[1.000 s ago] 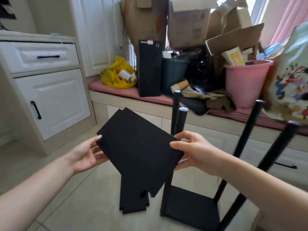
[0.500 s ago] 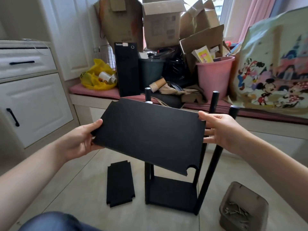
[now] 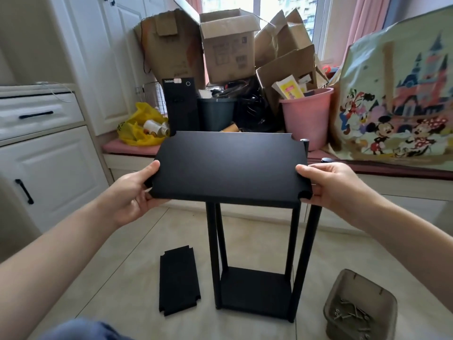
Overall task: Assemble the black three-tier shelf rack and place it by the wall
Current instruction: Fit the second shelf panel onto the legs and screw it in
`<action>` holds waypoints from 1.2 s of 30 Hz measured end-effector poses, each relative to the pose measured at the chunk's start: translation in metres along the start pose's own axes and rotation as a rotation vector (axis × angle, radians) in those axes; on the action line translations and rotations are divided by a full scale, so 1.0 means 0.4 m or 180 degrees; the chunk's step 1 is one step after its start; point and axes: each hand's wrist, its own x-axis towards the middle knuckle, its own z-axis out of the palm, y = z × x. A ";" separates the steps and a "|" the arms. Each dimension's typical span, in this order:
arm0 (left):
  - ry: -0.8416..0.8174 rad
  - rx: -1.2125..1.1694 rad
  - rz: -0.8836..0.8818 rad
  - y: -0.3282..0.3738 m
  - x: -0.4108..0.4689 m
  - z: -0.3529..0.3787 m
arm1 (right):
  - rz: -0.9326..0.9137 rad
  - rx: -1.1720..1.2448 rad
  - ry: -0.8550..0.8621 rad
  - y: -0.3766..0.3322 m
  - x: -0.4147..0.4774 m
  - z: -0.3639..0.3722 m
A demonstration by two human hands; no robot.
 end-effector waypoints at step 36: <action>-0.0319 0.0572 0.0092 -0.007 0.234 0.206 | 0.0523 -0.0741 0.1129 -0.036 0.298 -0.167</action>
